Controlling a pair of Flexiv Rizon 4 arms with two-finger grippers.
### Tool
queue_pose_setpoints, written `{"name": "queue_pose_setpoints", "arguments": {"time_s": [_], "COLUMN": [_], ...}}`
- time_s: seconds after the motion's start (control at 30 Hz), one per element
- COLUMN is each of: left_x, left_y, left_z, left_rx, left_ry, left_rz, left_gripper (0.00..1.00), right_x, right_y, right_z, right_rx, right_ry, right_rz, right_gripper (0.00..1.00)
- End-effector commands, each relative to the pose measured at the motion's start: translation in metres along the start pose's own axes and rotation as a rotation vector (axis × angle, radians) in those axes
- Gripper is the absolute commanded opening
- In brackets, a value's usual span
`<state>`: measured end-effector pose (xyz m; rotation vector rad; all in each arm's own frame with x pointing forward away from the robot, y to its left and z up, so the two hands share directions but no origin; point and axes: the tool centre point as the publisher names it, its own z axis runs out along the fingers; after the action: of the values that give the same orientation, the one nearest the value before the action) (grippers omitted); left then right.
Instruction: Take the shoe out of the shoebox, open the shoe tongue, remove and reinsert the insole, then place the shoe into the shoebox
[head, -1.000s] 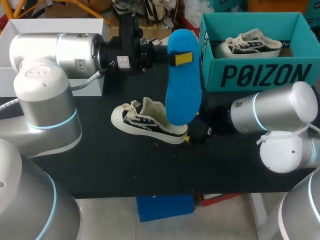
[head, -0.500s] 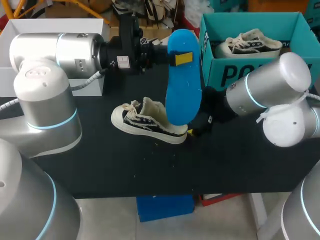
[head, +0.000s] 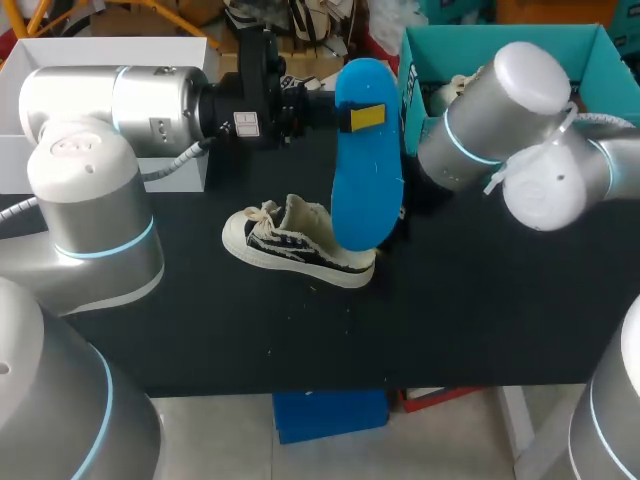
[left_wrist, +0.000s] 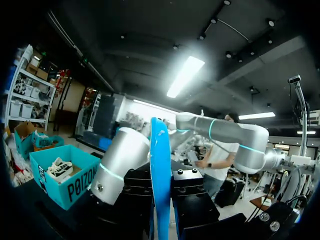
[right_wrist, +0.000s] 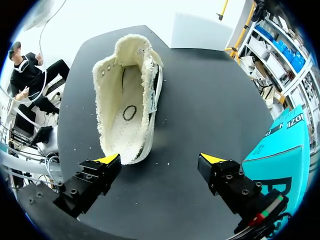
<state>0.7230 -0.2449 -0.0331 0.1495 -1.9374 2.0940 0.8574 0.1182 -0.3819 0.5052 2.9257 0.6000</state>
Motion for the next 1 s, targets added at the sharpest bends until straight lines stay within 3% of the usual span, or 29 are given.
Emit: {"name": "queue_pose_setpoints", "arguments": {"time_s": [0.03, 0.4, 1.0], "left_x": [0.0, 0.0, 0.0], "left_y": [0.001, 0.001, 0.001], "left_z": [0.002, 0.002, 0.002], "left_rx": [0.003, 0.003, 0.003], "left_ry": [-0.004, -0.004, -0.004], "left_rz": [0.002, 0.002, 0.002], "left_gripper": [0.0, 0.0, 0.0], "right_x": [-0.004, -0.007, -0.004], "right_y": [0.011, 0.03, 0.065], "right_z": [0.003, 0.008, 0.033], "right_rx": [0.235, 0.324, 0.326], "right_ry": [0.002, 0.007, 0.041], "right_rz": [0.004, 0.022, 0.012], "right_gripper": [1.0, 1.0, 1.0]}}
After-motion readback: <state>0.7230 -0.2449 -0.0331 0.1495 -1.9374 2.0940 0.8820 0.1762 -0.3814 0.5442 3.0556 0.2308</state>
